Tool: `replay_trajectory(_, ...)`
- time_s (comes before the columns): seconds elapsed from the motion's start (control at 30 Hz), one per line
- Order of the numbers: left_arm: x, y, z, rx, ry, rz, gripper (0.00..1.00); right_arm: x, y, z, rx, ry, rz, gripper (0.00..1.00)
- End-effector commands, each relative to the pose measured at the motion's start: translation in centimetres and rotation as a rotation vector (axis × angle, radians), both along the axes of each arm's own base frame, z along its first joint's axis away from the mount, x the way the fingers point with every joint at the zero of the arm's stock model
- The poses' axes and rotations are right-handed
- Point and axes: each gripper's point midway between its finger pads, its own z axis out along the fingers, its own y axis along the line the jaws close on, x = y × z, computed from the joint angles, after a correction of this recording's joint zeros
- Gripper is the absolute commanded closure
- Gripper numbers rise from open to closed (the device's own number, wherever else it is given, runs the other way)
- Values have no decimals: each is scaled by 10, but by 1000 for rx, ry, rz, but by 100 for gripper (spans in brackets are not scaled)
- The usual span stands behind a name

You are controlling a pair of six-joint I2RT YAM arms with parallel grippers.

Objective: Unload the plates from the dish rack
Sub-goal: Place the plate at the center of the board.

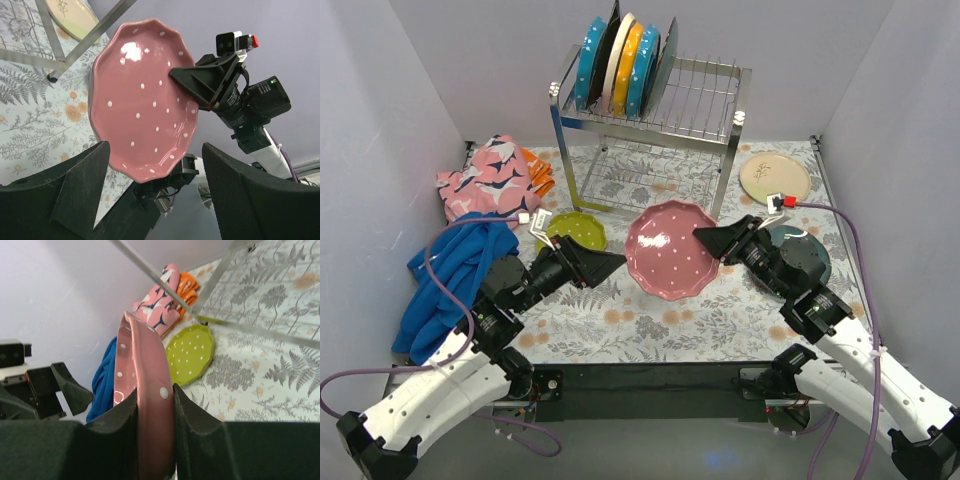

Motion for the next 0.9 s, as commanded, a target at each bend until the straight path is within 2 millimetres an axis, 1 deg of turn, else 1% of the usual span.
replay_trajectory(0.0,-8,-2,-46,89,119,-38,28,-27,-5,70,214,-207,75,99)
replay_trajectory(0.03,-8,-1,-54,107,128,-37,27,-32,-7,71,216,-221,80,99)
replay_trajectory(0.07,-8,0,-68,131,148,-29,27,-32,-6,60,204,-207,82,99)
replay_trajectory(0.1,-9,1,-75,144,152,-29,27,-33,-6,58,201,-206,84,99)
replay_trajectory(0.13,-12,3,-76,139,144,-36,27,-35,-7,55,199,-206,86,99)
replay_trajectory(0.17,-17,2,-77,134,136,-60,27,-34,-7,44,176,-175,85,99)
replay_trajectory(0.2,-20,2,-78,129,127,-74,27,-34,-7,41,165,-170,84,99)
replay_trajectory(0.23,-25,2,-75,120,106,-89,26,-36,-7,39,160,-170,90,99)
replay_trajectory(0.3,-28,2,-75,125,104,-103,26,-38,-7,30,153,-162,99,99)
replay_trajectory(0.4,-31,1,-74,127,105,-125,26,-41,-8,30,148,-174,105,99)
replay_trajectory(0.47,-32,-1,-73,126,109,-139,26,-41,-5,29,138,-172,123,99)
replay_trajectory(0.57,-28,-4,-59,95,84,-135,26,-42,5,24,126,-144,170,99)
replay_trajectory(0.63,-27,-6,-49,86,70,-138,26,-45,11,26,138,-143,207,99)
replay_trajectory(0.67,-26,-7,-47,89,68,-136,26,-45,12,25,143,-144,216,99)
replay_trajectory(0.73,-21,-8,-51,104,88,-126,26,-45,16,23,148,-134,232,99)
replay_trajectory(0.77,-19,-8,-53,112,96,-117,26,-45,17,24,154,-140,237,99)
replay_trajectory(0.87,-11,-8,-65,144,120,-86,26,-47,20,24,162,-138,261,99)
